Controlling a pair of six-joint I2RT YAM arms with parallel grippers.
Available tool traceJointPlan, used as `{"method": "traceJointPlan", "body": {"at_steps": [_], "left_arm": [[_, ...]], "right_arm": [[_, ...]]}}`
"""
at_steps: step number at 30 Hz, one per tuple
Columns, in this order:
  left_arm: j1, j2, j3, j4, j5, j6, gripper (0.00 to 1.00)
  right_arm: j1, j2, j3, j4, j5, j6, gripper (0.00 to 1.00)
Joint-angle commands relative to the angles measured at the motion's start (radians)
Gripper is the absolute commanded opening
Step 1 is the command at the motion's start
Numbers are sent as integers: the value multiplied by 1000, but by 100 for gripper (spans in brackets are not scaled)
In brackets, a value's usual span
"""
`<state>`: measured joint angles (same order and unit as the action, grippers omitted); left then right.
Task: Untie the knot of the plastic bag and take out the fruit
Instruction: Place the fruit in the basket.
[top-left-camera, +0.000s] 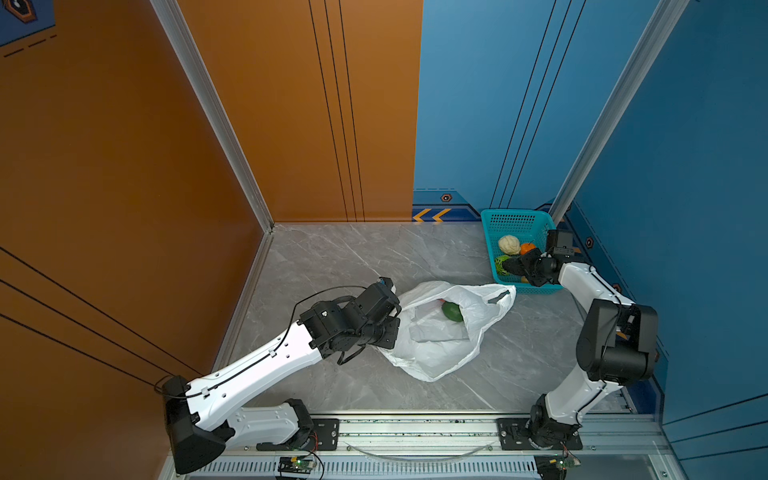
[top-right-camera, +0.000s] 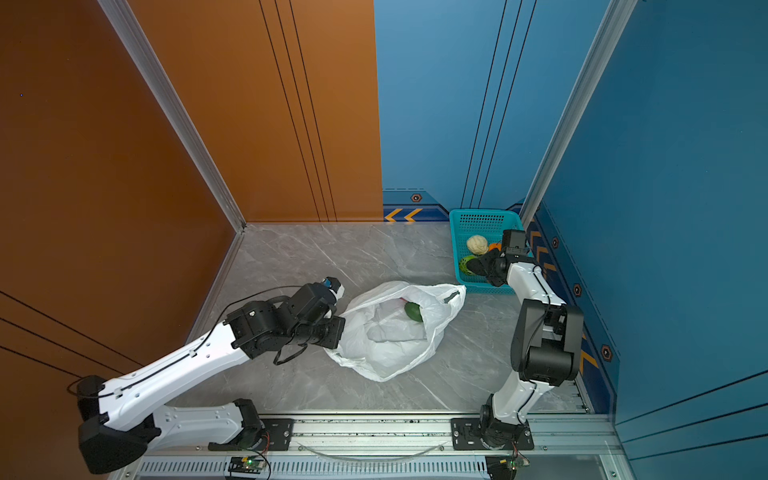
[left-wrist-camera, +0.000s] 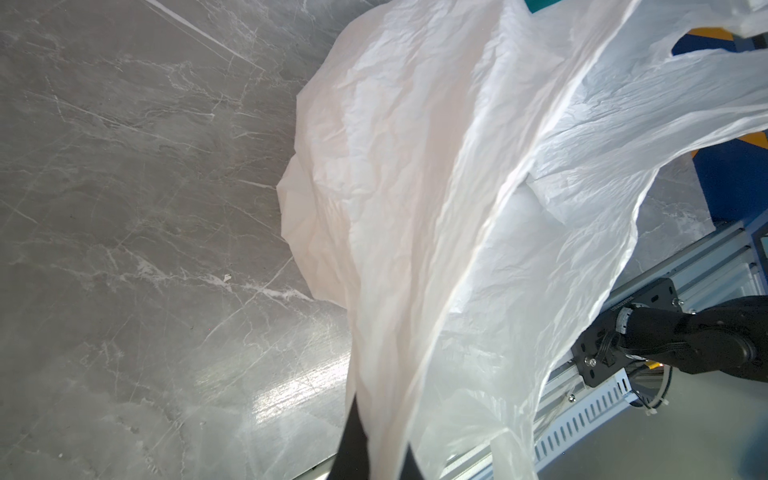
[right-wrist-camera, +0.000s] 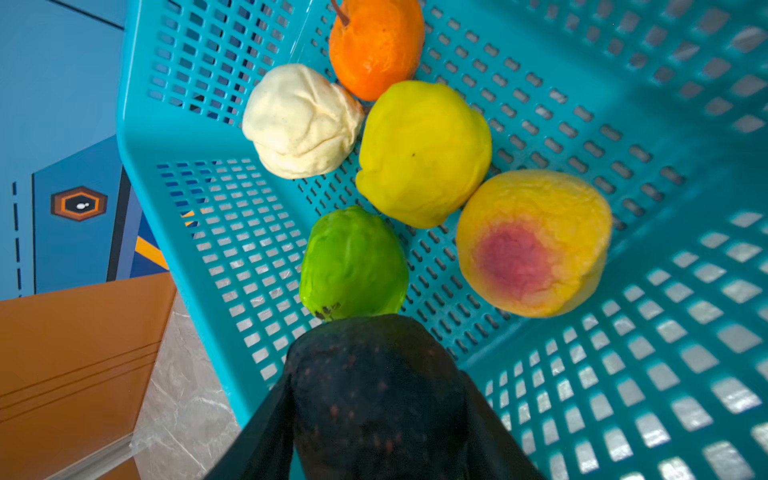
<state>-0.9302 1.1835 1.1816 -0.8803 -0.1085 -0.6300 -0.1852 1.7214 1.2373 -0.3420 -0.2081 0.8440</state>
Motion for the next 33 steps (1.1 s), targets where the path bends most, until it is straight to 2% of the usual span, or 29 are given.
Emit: {"method": "traceJointPlan", "body": {"at_steps": [1, 3, 6, 13, 21, 26, 33], "left_arm": [[-6, -16, -8, -23, -26, -7, 0], [-6, -18, -3, -27, -25, -7, 0], [-6, -21, -2, -28, -25, -11, 0], [-14, -10, 9, -28, -24, -7, 0], [-13, -5, 24, -28, -24, -2, 0], [-14, -17, 33, -28, -25, -9, 0], [-18, -30, 65, -25, -22, 0, 0]], "right_arm": [[-10, -9, 21, 13, 65, -44, 74], [-8, -30, 14, 1, 96, -58, 85], [-5, -64, 13, -20, 114, -80, 93], [27, -178, 21, -112, 97, -151, 100], [126, -428, 56, -374, 92, -240, 100], [285, -586, 129, -582, 161, -267, 100], [611, -645, 238, -758, 262, -219, 100]]}}
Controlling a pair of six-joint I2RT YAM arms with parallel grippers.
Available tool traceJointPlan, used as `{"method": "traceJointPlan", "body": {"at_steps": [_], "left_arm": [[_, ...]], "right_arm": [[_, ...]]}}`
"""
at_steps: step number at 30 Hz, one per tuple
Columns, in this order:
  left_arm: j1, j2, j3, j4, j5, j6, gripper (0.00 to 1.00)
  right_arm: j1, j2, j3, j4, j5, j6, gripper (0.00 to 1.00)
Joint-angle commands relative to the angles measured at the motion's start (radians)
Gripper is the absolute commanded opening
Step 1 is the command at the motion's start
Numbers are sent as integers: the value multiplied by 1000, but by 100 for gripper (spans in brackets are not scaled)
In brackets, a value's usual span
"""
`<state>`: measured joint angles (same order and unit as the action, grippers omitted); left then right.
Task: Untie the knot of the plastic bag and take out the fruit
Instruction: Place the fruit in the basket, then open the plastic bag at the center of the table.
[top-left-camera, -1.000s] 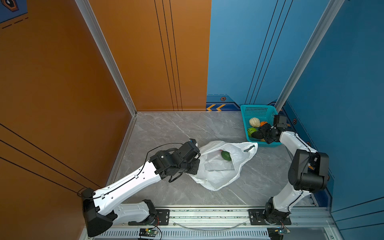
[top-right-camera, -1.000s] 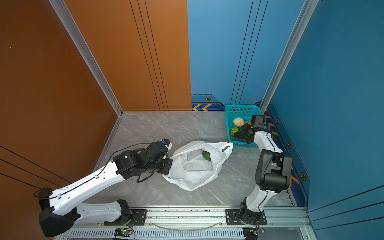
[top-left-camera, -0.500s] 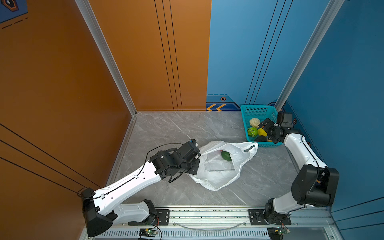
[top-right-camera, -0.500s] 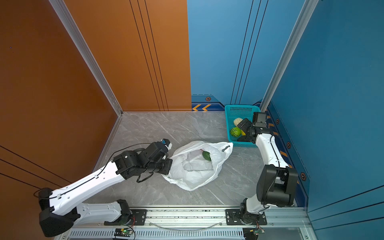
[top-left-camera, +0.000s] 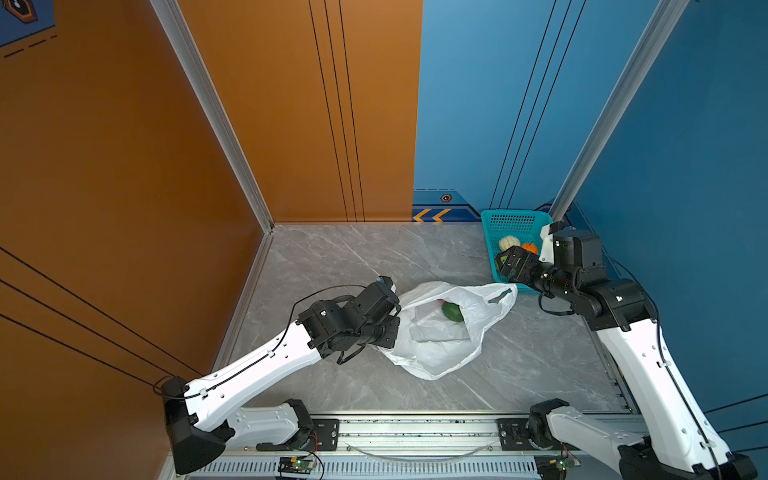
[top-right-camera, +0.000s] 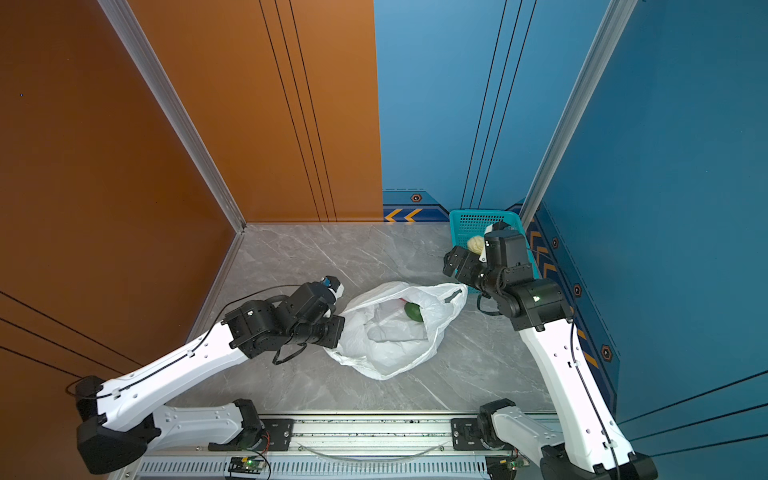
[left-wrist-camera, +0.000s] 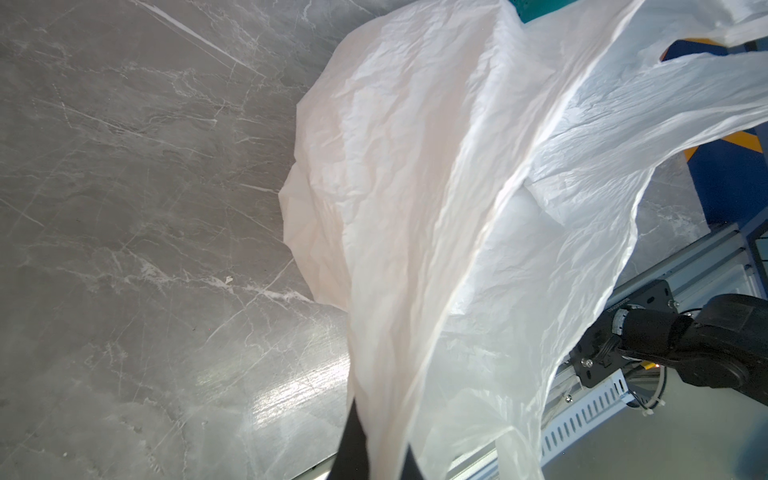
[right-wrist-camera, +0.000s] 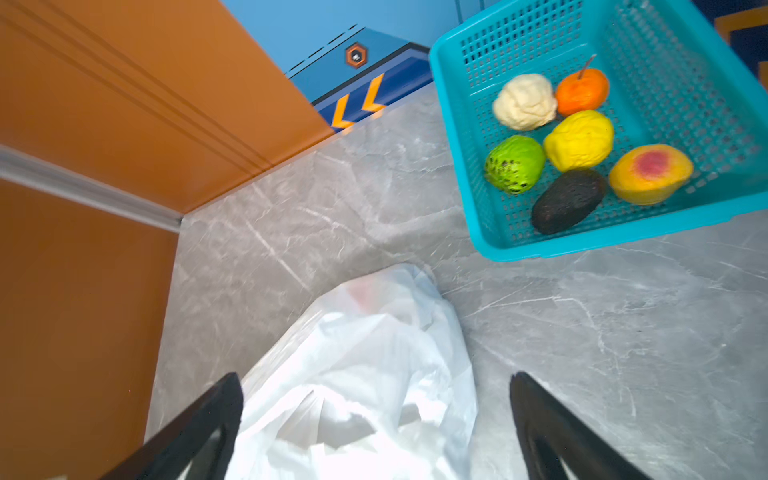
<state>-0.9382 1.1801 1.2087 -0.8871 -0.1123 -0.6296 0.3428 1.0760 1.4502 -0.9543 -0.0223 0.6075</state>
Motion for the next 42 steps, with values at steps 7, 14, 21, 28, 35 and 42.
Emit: {"method": "traceJointPlan", "body": {"at_steps": [7, 14, 21, 28, 35, 42], "left_arm": [[-21, -26, 65, -19, -19, 8, 0], [-34, -31, 61, -18, -28, 7, 0], [-39, -37, 59, -19, -33, 5, 0], [-52, -40, 44, -14, -17, 11, 0], [-63, -69, -4, -12, 0, 14, 0], [-63, -88, -38, -15, 11, 9, 0]], "right_arm": [[464, 75, 11, -121, 174, 84, 100], [602, 178, -186, 117, 146, 73, 100], [651, 248, -408, 397, 144, -7, 100], [607, 352, -533, 691, 158, -33, 100], [539, 432, -537, 793, 339, -55, 100], [473, 373, -526, 665, 627, -46, 100]]}}
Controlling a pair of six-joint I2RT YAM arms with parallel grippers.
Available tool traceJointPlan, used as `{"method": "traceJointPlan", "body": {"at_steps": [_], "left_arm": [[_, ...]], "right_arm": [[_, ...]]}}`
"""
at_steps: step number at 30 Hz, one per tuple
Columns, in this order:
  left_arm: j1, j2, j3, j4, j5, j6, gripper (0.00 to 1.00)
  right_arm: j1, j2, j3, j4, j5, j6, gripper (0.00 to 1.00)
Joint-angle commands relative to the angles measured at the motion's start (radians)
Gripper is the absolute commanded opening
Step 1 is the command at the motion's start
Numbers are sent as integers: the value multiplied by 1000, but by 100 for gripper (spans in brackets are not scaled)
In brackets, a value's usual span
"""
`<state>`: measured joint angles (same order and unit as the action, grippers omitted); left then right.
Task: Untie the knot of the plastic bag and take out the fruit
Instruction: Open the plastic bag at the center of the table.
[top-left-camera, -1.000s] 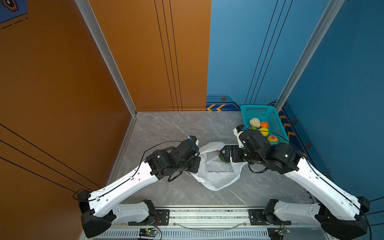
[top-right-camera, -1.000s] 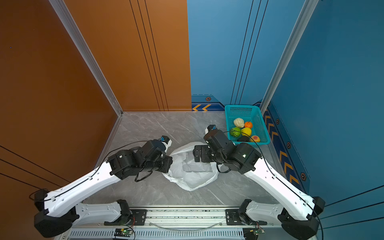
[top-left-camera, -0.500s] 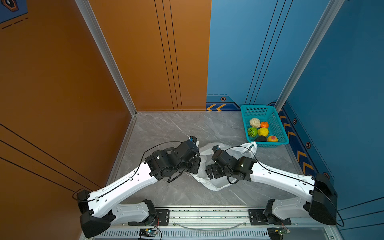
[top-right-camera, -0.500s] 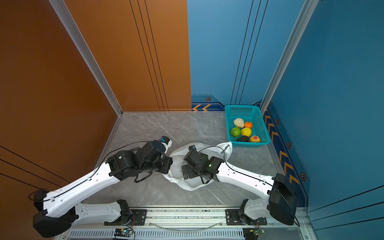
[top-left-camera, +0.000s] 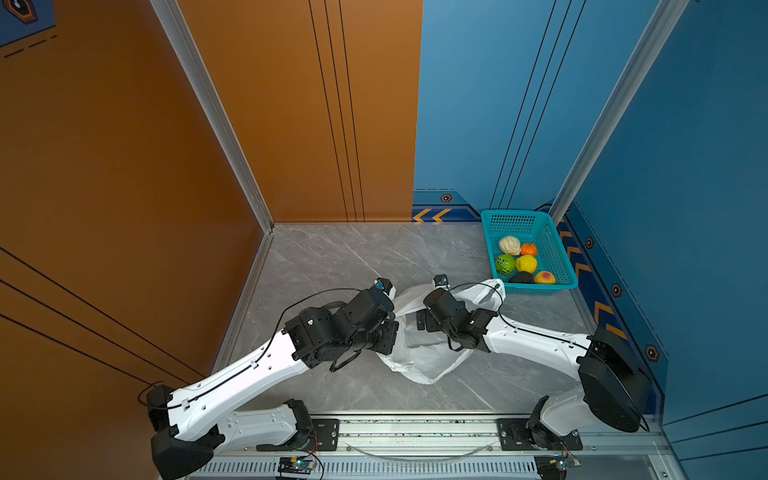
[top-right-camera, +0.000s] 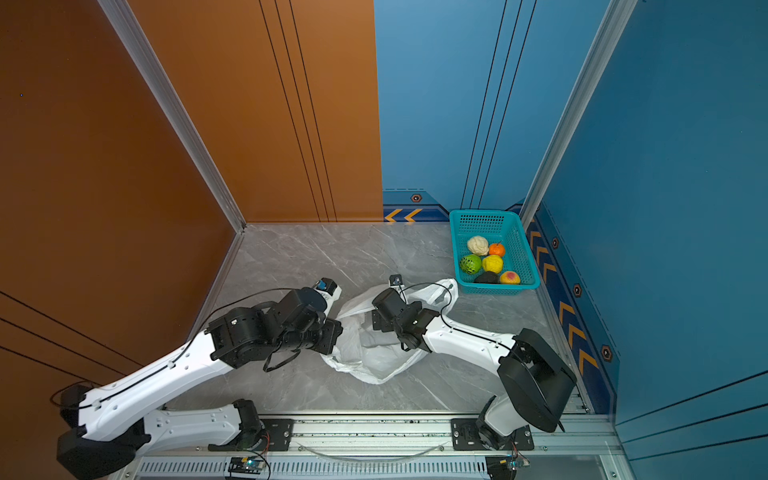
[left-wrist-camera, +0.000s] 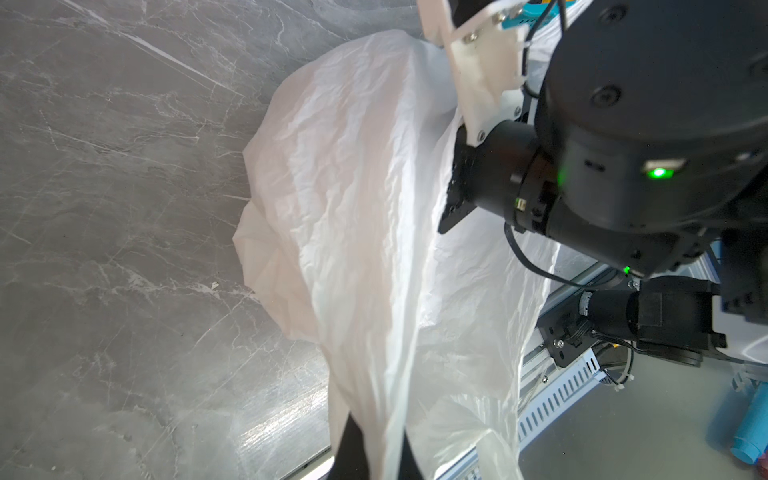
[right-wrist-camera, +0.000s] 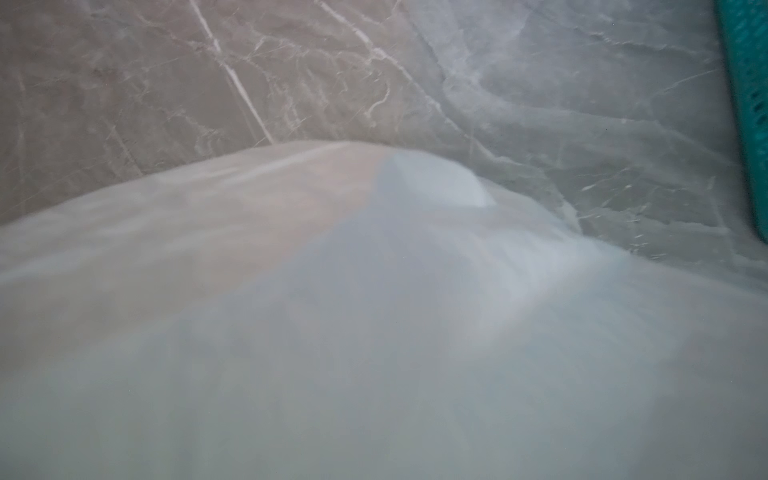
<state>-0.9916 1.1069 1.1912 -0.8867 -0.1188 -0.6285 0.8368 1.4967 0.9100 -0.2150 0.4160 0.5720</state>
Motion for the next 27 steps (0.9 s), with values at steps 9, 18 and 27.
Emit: {"method": "traceJointPlan", "body": {"at_steps": [9, 18, 27], "left_arm": [[-7, -6, -15, -14, -2, 4, 0], [8, 18, 35, -11, -11, -11, 0], [24, 17, 31, -12, -15, -27, 0]], "right_arm": [[-80, -180, 46, -224, 18, -37, 100], [33, -230, 79, -401, -199, 9, 100], [185, -304, -1, -403, -194, 105, 100]]}}
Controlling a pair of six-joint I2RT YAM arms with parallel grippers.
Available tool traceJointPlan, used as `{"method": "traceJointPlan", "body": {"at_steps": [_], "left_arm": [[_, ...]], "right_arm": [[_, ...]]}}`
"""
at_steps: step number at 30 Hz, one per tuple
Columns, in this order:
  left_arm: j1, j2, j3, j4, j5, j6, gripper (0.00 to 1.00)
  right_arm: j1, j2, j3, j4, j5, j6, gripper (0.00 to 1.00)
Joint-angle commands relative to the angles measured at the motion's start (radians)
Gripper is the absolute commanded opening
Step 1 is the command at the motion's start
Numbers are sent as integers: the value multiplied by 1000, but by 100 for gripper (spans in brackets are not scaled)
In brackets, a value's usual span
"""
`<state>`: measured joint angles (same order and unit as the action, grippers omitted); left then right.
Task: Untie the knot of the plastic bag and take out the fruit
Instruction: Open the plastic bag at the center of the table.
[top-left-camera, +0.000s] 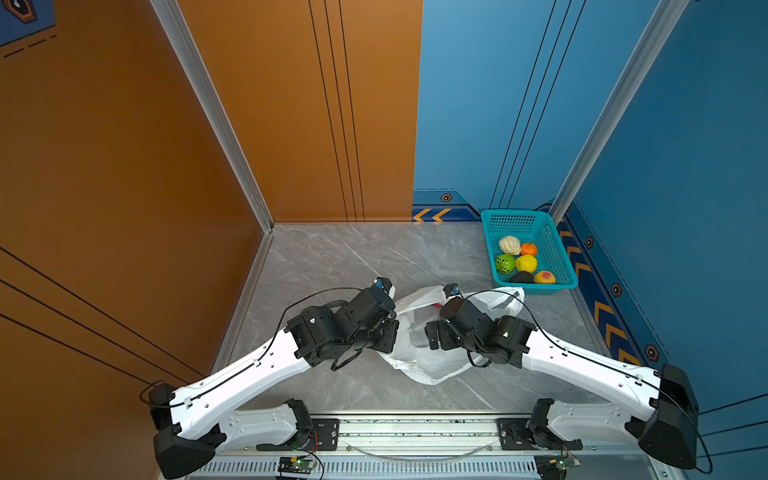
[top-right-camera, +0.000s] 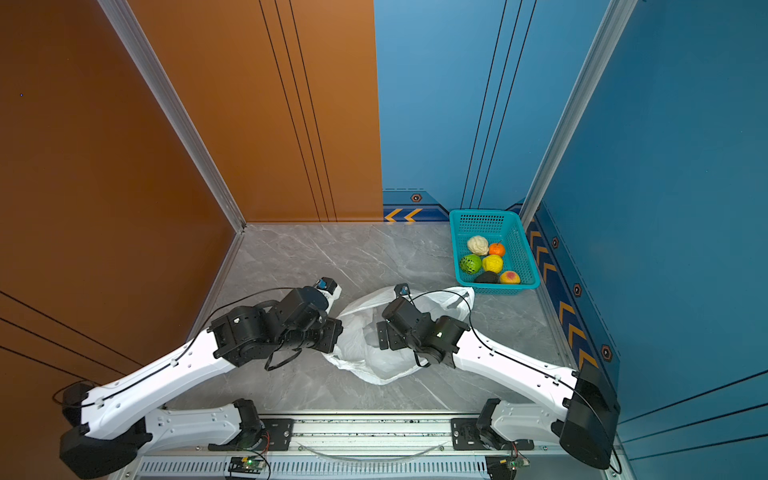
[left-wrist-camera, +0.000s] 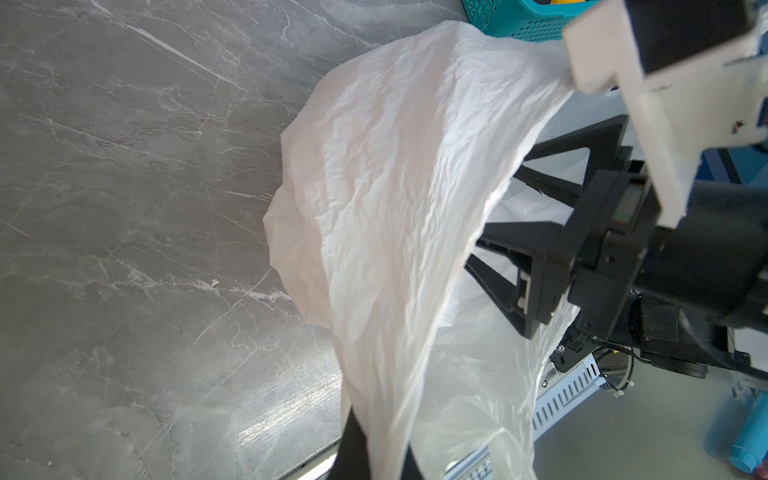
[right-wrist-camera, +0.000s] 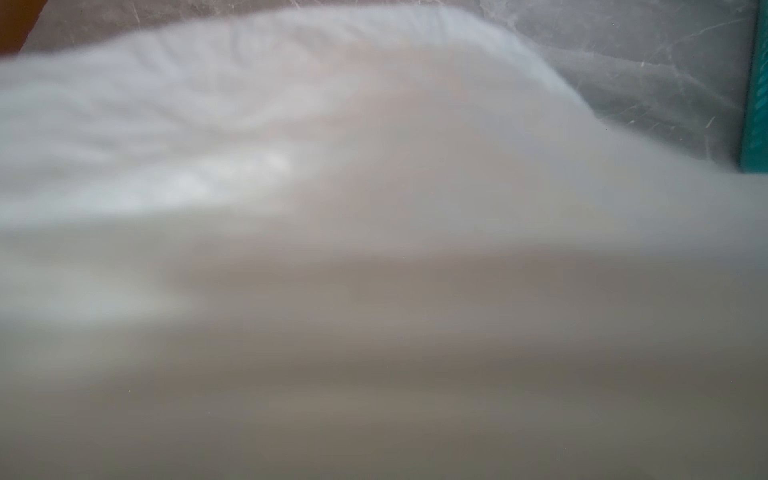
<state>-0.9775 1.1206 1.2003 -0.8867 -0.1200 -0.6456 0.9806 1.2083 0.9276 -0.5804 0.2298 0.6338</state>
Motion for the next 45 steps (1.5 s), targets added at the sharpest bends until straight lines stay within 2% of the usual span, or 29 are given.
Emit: {"method": "traceJointPlan", "body": {"at_steps": [1, 5, 12, 18, 24, 30, 32, 38, 40, 45], "left_arm": [[11, 4, 21, -11, -12, -8, 0], [15, 5, 19, -11, -9, -11, 0], [17, 8, 24, -11, -7, -9, 0], [15, 2, 24, -6, 10, -3, 0], [8, -1, 22, 1, 37, 12, 0], [-2, 20, 27, 11, 59, 25, 0], [-6, 25, 26, 12, 66, 32, 0], [-10, 24, -6, 12, 93, 35, 0], [-11, 22, -13, 11, 100, 35, 0], [-19, 29, -22, 11, 108, 37, 0]], "right_arm": [[67, -19, -16, -37, 8, 38, 100], [179, -31, -14, -33, 71, 20, 100], [196, -25, -85, 6, 64, 48, 100], [57, 25, -135, 94, -65, 16, 100], [-99, 114, -67, 120, -176, -71, 100], [-149, 251, 14, 181, -213, -111, 100], [-149, 274, 31, 207, -170, -114, 100], [-181, 266, 30, 231, 83, -89, 100], [-216, 263, 18, 233, 110, -69, 100], [-263, 285, -1, 272, 86, -71, 100]]}}
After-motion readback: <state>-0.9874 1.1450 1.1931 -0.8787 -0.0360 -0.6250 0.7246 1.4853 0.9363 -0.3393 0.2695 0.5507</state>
